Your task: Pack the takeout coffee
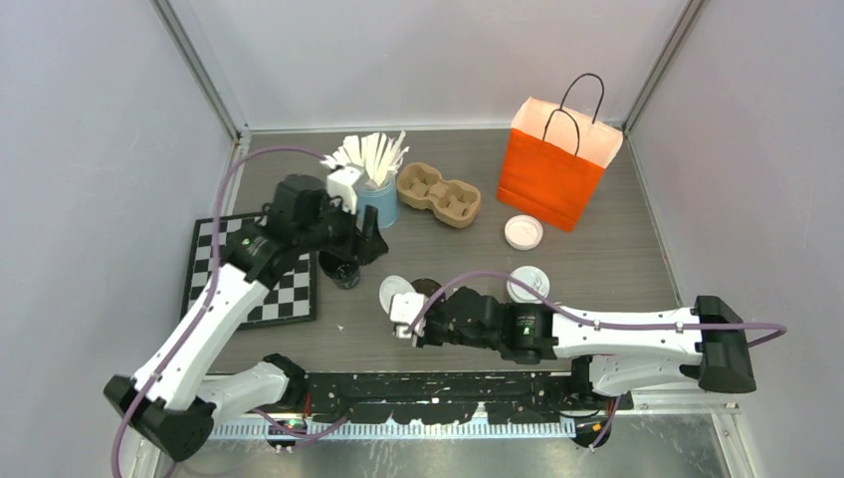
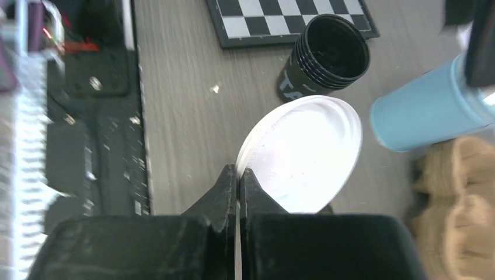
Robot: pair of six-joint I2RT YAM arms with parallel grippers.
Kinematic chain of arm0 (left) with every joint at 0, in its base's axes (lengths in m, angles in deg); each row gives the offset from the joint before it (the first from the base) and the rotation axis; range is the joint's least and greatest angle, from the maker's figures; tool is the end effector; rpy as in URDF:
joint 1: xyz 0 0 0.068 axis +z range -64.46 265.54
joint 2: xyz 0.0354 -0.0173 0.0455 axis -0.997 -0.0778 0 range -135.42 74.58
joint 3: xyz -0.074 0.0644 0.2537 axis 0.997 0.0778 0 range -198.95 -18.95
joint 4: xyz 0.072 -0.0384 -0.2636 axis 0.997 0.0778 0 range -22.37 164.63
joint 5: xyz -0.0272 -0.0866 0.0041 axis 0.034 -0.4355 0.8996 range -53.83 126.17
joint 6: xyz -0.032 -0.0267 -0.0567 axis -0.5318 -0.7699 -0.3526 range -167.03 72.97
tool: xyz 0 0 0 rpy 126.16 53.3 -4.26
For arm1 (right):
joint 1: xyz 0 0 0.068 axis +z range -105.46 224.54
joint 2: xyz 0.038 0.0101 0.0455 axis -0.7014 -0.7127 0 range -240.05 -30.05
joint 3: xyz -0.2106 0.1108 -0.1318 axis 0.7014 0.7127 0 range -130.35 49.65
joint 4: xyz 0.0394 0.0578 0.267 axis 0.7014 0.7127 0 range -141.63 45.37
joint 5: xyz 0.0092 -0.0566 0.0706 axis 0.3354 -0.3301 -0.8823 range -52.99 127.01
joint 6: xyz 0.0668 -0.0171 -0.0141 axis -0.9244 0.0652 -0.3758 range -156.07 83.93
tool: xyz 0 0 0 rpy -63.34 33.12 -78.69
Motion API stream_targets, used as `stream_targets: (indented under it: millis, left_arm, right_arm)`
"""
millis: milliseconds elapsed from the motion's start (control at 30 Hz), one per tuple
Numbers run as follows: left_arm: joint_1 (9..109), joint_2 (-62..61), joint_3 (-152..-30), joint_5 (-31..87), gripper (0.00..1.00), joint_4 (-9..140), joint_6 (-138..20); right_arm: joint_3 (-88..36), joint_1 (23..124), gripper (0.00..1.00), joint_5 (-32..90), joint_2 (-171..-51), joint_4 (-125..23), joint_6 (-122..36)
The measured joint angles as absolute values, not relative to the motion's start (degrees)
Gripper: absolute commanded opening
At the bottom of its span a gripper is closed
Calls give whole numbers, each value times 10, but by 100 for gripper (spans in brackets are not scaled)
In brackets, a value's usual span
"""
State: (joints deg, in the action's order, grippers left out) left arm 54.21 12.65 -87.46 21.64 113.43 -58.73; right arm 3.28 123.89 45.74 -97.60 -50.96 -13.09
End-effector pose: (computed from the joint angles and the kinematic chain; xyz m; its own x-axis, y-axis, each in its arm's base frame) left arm 0.2048 -0.1414 0.3532 -0.6647 0.1747 -0.7264 0.5458 0.7775 -0.3124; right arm 0.0650 0.2987 0.2699 0.3058 -0.4620 -0.8325 -0.8972 0.1529 -0.4144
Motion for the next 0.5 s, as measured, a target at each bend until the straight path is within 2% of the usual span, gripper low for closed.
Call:
stream_targets:
  millis: [167,300,367,500]
  left_arm:
    - [596,199,-855,190,68,1044,-603]
    - [616,230,-800,127,67,987,-612]
    - [619,230,-776,96,66,970,-618]
    - [621,224,-715,15,65,935,-632]
  right_arm:
    - [37,1154,0,362,-940,-549,-352]
    - [55,1012,0,227,-918,-616,-559]
    - [62,955,0,170,-927,-653,-657]
    - [82,921,0,66,-979,-756,-818]
